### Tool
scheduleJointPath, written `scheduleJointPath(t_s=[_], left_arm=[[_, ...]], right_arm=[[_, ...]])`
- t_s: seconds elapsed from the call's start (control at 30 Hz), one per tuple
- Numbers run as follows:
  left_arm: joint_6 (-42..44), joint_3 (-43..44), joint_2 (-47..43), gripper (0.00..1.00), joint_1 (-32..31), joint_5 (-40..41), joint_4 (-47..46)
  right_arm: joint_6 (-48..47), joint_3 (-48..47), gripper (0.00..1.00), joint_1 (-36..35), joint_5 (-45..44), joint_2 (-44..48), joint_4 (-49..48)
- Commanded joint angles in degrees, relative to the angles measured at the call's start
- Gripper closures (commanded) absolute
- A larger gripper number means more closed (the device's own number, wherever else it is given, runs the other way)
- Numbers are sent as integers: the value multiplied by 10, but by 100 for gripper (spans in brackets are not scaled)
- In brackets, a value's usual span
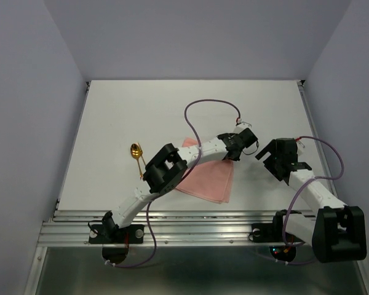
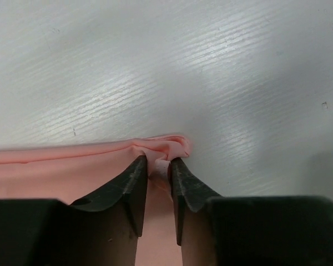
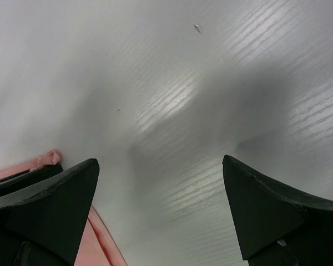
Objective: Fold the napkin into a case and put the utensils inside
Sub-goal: Pick up the lower triangle-folded napkin from the center of the board.
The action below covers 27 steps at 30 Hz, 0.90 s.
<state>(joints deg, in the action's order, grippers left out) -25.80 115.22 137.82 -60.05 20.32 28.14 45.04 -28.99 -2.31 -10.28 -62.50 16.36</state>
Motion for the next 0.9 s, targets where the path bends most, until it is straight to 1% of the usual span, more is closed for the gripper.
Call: scheduleJointPath(t_s=[0.0, 0.03, 0.1, 0.13, 0.2, 0.23, 0.27, 0.33, 0.37, 0.47, 0.5, 0.57, 0.6, 0.73, 0.8, 0.87], left_arm=[[6, 0, 13, 72, 5, -48, 17], [5, 0, 12, 75, 5, -51, 17], [7, -3, 9, 78, 6, -55, 16], [8, -3, 7, 84, 9, -59, 15], [8, -12, 0, 98, 13, -73, 5], [8, -17, -4, 100, 17, -101, -1], [9, -23, -8, 100, 25, -114, -7], [10, -52, -32, 100, 33, -168, -38], [8, -81, -54, 100, 44, -225, -74], [-5, -132, -102, 100, 63, -295, -134], [-11, -164, -111, 100, 77, -343, -175], [-32, -191, -124, 100, 95, -384, -219], [-40, -194, -124, 100, 99, -416, -228], [-76, -213, -127, 100, 114, -449, -273], [-111, -229, -128, 100, 126, -467, -311], [-139, -245, -130, 100, 134, -479, -343]], right_arm=[[-3, -3, 2, 4, -4, 7, -10], [-3, -4, 2, 4, -2, 6, -9], [-5, -4, 2, 4, 3, 8, -9], [-5, -5, 2, 4, 5, 9, -9], [-3, -1, 3, 4, 9, 17, -12], [-4, -1, 3, 4, 11, 19, -13], [-5, -1, 2, 4, 15, 18, -17], [-18, -1, 3, 4, 39, 14, -28], [-28, -4, 2, 4, 60, 7, -32], [-43, -5, 3, 4, 96, 1, -44], [-58, -2, 2, 4, 138, 1, -57], [-62, 3, 3, 4, 169, 1, -75], [-64, 8, 3, 4, 198, -1, -79], [-61, 19, 3, 4, 258, -2, -95], [-51, 32, 3, -1, 286, 10, -106], [-45, 43, 3, -15, 294, 19, -110]])
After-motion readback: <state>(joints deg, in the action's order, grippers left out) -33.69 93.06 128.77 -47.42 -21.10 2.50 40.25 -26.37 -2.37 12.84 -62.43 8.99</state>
